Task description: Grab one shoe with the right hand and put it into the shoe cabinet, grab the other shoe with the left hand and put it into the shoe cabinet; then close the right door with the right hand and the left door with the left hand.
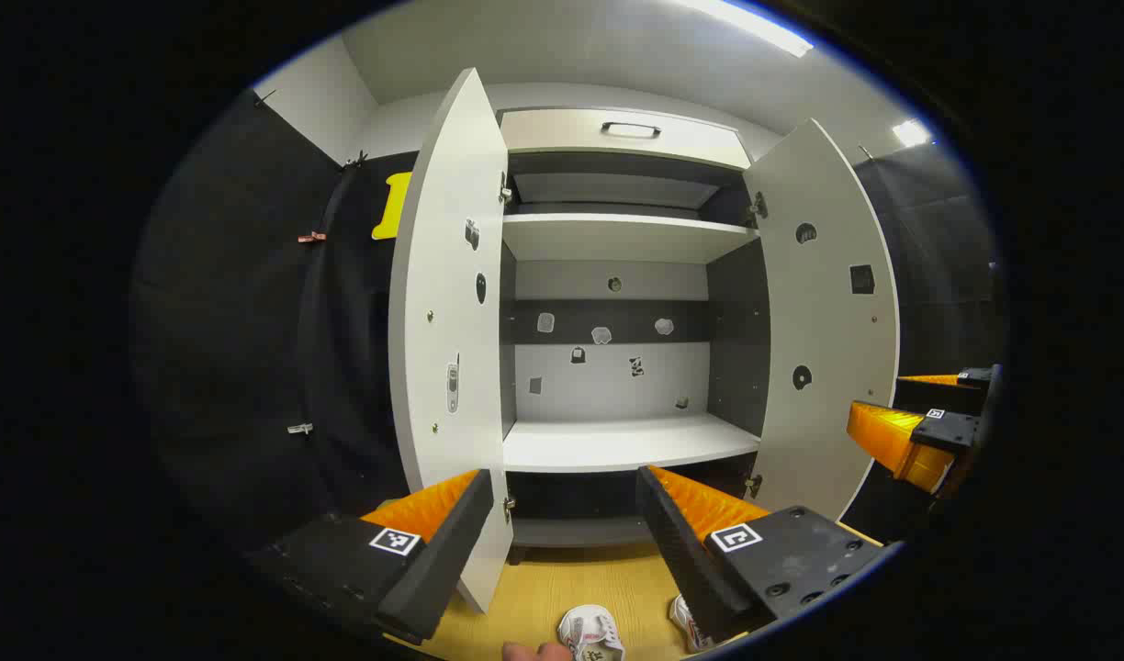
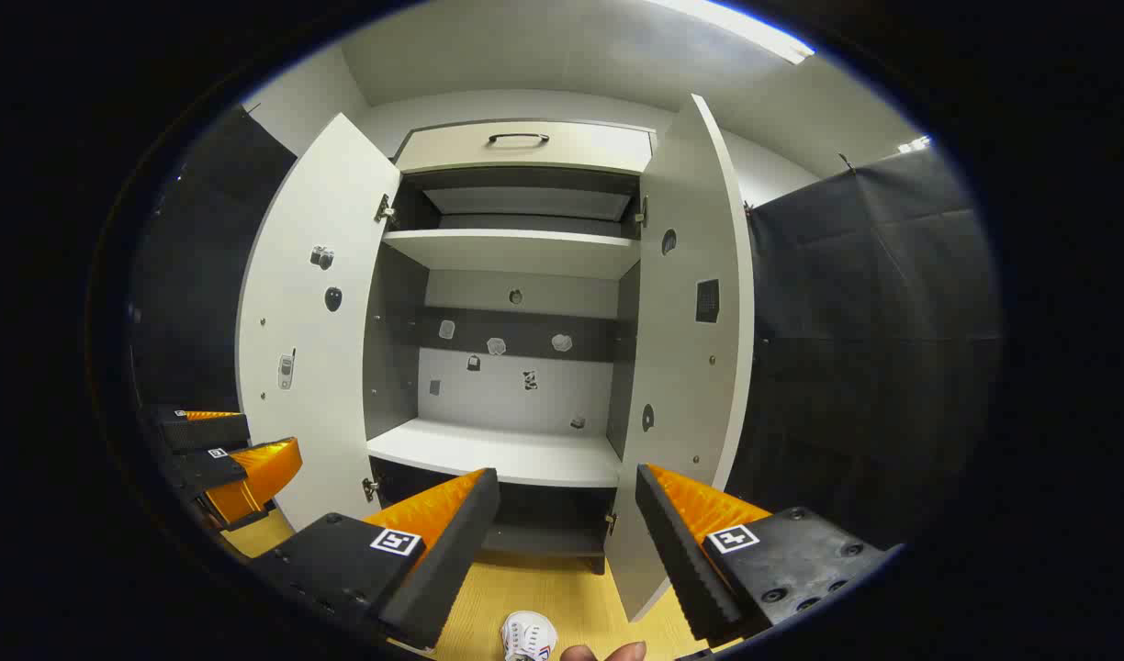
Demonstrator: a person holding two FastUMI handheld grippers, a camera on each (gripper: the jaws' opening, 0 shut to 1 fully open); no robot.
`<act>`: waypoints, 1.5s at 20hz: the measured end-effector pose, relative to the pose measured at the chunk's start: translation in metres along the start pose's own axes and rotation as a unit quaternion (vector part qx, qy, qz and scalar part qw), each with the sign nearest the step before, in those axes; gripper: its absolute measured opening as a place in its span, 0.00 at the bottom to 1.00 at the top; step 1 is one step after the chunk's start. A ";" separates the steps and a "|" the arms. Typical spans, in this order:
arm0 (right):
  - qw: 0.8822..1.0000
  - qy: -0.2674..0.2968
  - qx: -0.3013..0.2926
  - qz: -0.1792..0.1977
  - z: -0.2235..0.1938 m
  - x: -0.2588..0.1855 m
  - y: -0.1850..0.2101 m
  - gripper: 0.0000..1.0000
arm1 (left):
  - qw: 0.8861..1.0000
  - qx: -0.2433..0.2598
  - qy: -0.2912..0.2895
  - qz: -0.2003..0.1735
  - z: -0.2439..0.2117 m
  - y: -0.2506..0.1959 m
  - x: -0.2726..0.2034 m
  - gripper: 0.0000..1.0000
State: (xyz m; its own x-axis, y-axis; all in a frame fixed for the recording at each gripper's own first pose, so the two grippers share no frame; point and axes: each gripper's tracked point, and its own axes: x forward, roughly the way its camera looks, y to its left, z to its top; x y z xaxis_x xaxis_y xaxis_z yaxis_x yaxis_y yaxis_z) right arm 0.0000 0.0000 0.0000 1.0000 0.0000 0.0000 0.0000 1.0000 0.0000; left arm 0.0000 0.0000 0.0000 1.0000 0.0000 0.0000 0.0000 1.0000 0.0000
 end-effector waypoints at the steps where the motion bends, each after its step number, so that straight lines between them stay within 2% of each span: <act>1: 1.000 0.000 -0.001 0.000 0.000 0.000 0.000 0.97 | 1.000 -0.002 0.000 0.000 0.000 0.000 0.000 0.98; 20: 1.000 0.012 0.016 -0.004 -0.008 -0.006 0.002 0.97 | 1.000 0.001 -0.007 0.003 0.004 0.004 -0.007 0.98; 22: 1.000 0.028 0.013 -0.001 -0.020 -0.008 0.004 0.97 | 1.000 0.003 -0.011 0.004 0.005 0.006 -0.008 0.98; 25: 0.997 0.080 0.018 0.017 -0.061 -0.018 0.013 0.97 | 1.000 0.000 -0.014 0.007 -0.001 0.008 -0.011 0.98; 30: 0.982 0.176 0.048 0.049 -0.149 -0.046 0.033 0.98 | 1.000 0.007 -0.009 0.018 -0.016 0.013 -0.015 0.98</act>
State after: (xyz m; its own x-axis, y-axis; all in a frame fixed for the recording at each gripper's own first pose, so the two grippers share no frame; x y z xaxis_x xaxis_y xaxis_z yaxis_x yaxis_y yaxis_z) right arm -0.0463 0.0334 -0.1493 0.9334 0.1131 -0.3405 -0.0792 0.9906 0.1119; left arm -0.0148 0.0126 -0.0158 0.9992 0.0350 0.0187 -0.0353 0.9993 0.0142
